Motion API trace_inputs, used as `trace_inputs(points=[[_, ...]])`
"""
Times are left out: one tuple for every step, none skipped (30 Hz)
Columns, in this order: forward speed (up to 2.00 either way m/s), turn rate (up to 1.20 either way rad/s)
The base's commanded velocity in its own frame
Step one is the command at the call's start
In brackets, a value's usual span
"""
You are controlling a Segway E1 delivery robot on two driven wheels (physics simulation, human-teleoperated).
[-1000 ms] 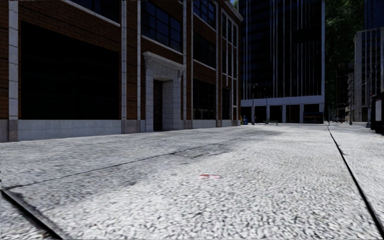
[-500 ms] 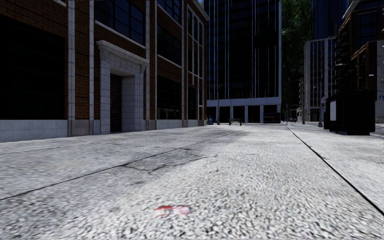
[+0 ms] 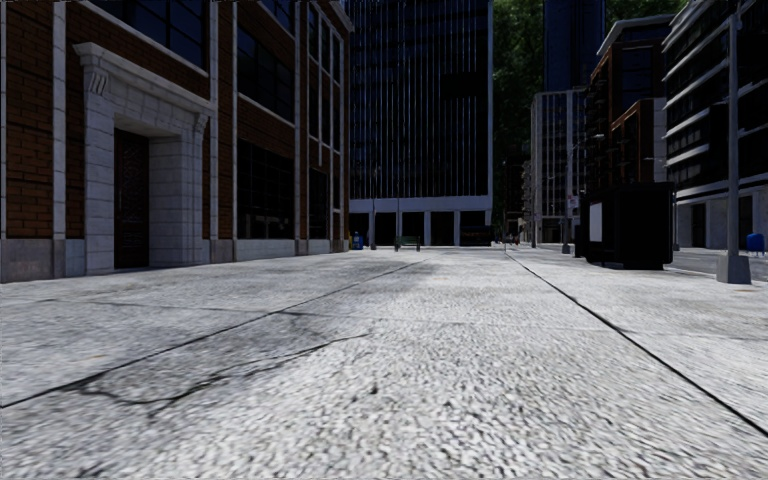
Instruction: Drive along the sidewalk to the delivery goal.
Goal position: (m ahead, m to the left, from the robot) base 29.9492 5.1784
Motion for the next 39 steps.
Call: trace_inputs(points=[[2.00, 0.00], [2.00, 0.00], [2.00, 0.00], [2.00, 0.00], [2.00, 0.00], [2.00, 0.00], [2.00, 0.00], [2.00, 0.00], [2.00, 0.00], [2.00, 0.00], [2.00, 0.00], [2.00, 0.00], [2.00, 0.00], [2.00, 0.00], [2.00, 0.00], [2.00, 0.00], [2.00, 0.00], [2.00, 0.00], [2.00, 0.00], [2.00, 0.00], [2.00, 0.00], [2.00, 0.00], [2.00, 0.00], [2.00, 0.00], [2.00, 0.00], [2.00, 0.00], [2.00, 0.00], [2.00, 0.00], [2.00, 0.00], [2.00, 0.00], [2.00, 0.00], [2.00, 0.00], [2.00, 0.00], [2.00, 0.00], [2.00, 0.00], [2.00, 0.00], [2.00, 0.00], [2.00, 0.00], [2.00, 0.00]])
